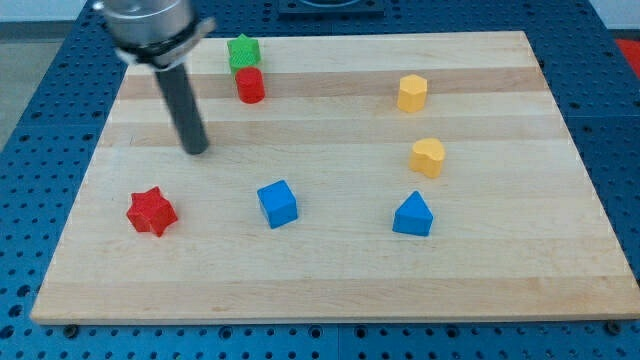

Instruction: Move the red star towards the center left of the board

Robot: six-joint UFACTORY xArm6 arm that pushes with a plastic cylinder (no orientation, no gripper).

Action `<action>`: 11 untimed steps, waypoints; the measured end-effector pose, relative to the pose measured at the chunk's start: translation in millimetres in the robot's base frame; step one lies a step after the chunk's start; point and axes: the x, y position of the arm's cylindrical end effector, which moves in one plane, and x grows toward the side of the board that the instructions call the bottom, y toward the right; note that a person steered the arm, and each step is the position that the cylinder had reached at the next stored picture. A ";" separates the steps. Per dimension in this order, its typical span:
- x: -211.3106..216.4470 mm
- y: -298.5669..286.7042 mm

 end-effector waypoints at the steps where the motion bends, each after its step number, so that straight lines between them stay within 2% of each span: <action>1: 44.9 -33.4; 3: 155.0 -51.1; 4: 171.6 -54.5; 5: 166.9 -42.3; 8: 51.8 -8.9; 10: 85.3 9.8; 11: 66.2 35.0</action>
